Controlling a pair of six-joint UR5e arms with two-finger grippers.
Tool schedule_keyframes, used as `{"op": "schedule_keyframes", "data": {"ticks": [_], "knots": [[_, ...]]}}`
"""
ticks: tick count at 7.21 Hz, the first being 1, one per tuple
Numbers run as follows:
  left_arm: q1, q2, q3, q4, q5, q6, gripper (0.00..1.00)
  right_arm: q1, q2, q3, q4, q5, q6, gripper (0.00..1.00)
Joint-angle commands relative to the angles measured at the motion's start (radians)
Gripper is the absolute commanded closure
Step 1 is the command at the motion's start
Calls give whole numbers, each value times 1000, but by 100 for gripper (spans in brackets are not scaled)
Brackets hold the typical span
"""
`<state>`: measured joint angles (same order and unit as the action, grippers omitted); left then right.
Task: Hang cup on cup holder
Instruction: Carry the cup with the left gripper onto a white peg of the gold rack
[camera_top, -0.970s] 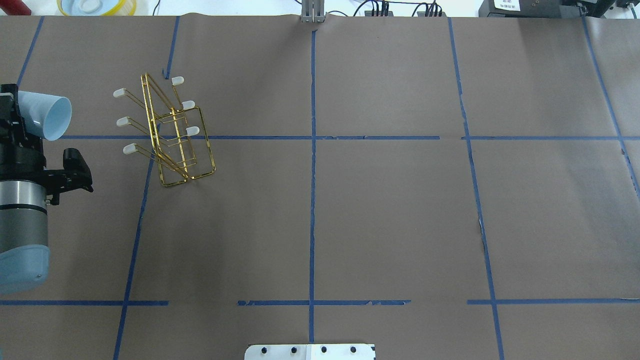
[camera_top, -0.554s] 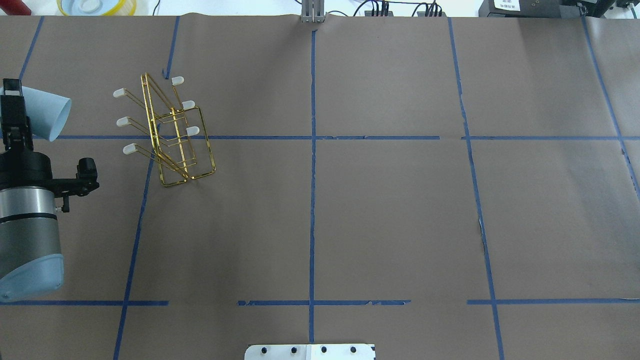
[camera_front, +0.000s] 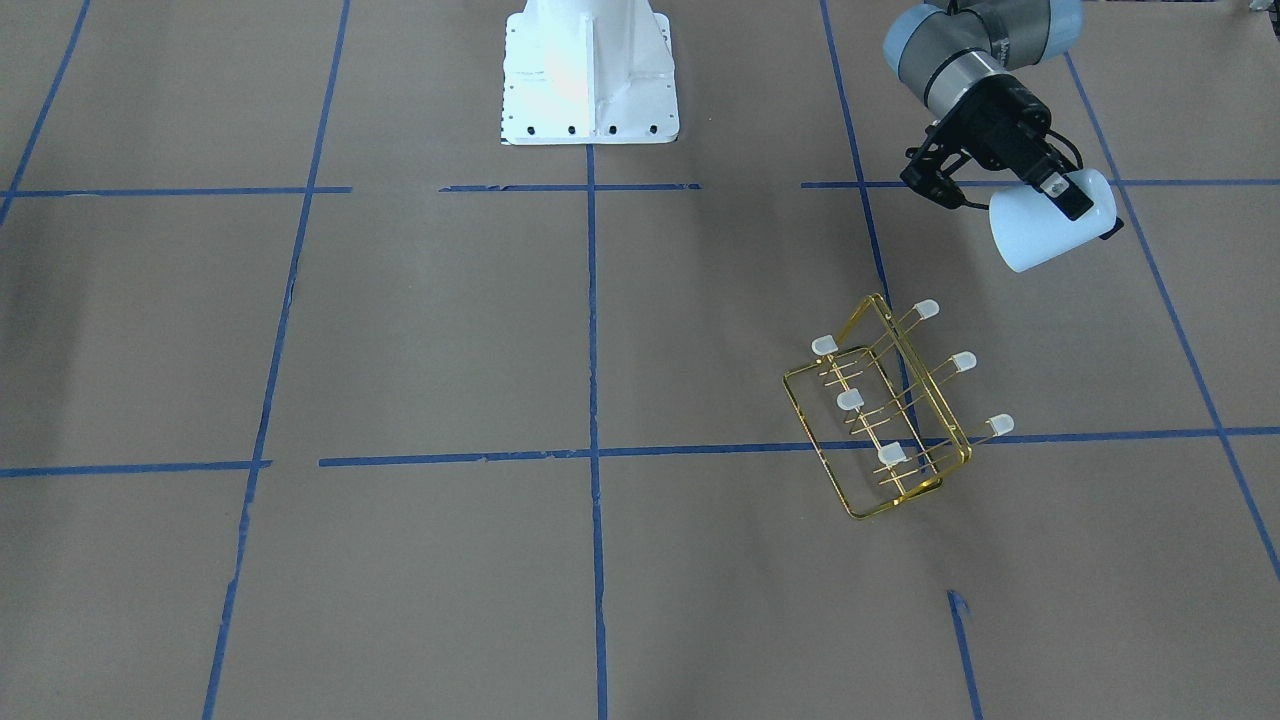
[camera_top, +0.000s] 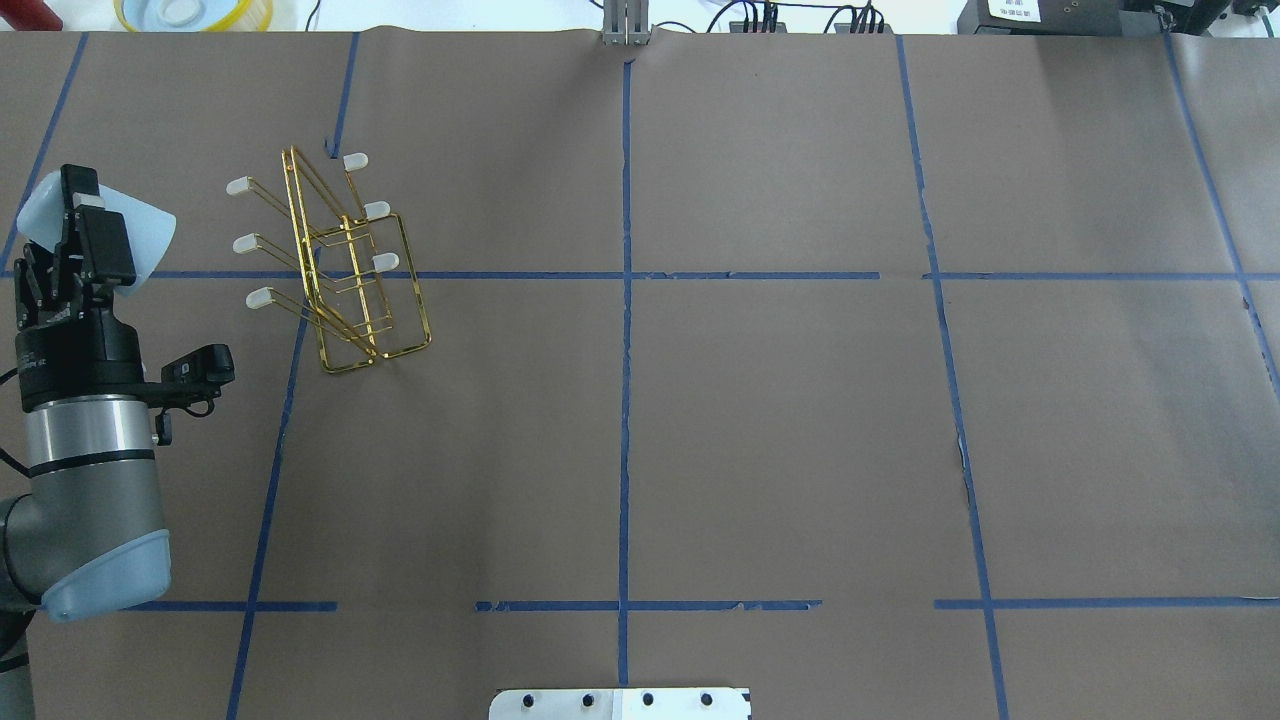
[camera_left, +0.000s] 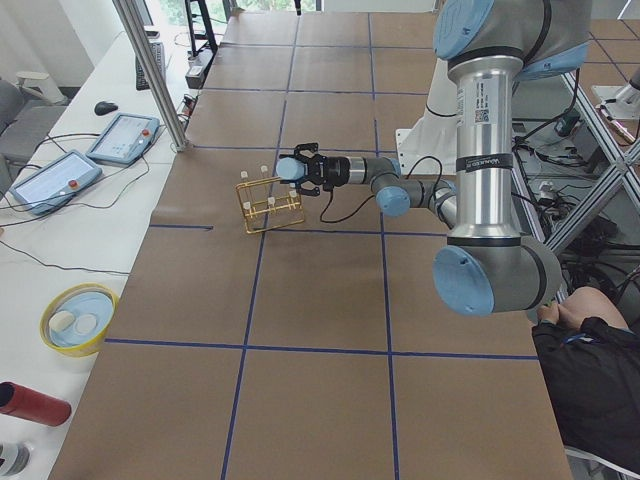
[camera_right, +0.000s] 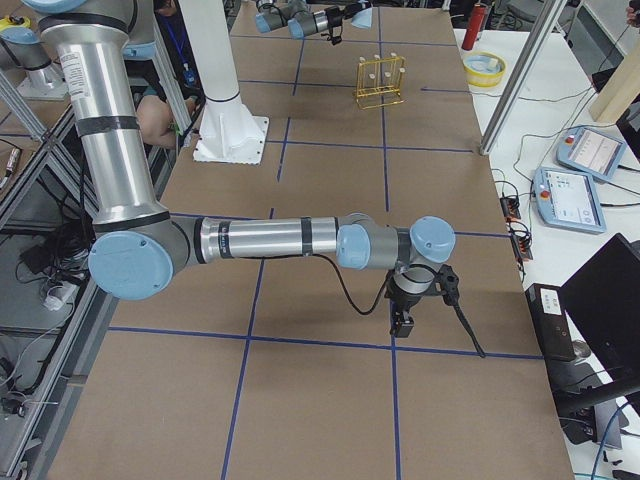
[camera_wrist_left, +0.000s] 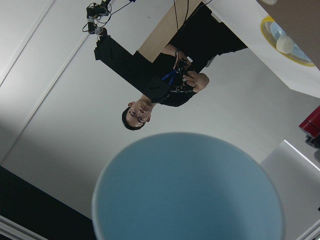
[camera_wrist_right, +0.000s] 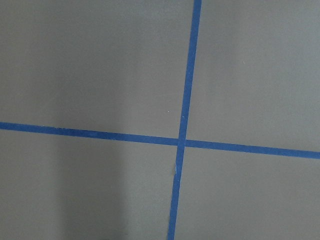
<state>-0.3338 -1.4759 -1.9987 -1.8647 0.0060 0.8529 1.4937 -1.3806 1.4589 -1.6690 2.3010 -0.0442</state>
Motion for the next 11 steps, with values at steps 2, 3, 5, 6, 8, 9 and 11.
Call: {"op": "schedule_keyframes", "data": {"ticks": [2, 3, 5, 6, 8, 9, 11], "knots": [[30, -49, 89, -36, 31, -62, 94, -1, 0, 0, 0, 0, 0, 0], [33, -52, 134, -36, 31, -122, 94, 0, 0, 0, 0, 0, 0, 0], [36, -58, 167, -36, 32, -124, 94, 0, 0, 0, 0, 0, 0, 0], [44, -60, 175, -37, 34, -124, 94, 0, 0, 0, 0, 0, 1, 0], [61, -67, 195, -36, 34, -124, 94, 0, 0, 0, 0, 0, 0, 0], [62, -76, 199, -37, 37, -123, 94, 0, 0, 0, 0, 0, 0, 0], [62, -101, 222, -36, 42, -121, 93, 0, 0, 1, 0, 0, 0, 0]]}}
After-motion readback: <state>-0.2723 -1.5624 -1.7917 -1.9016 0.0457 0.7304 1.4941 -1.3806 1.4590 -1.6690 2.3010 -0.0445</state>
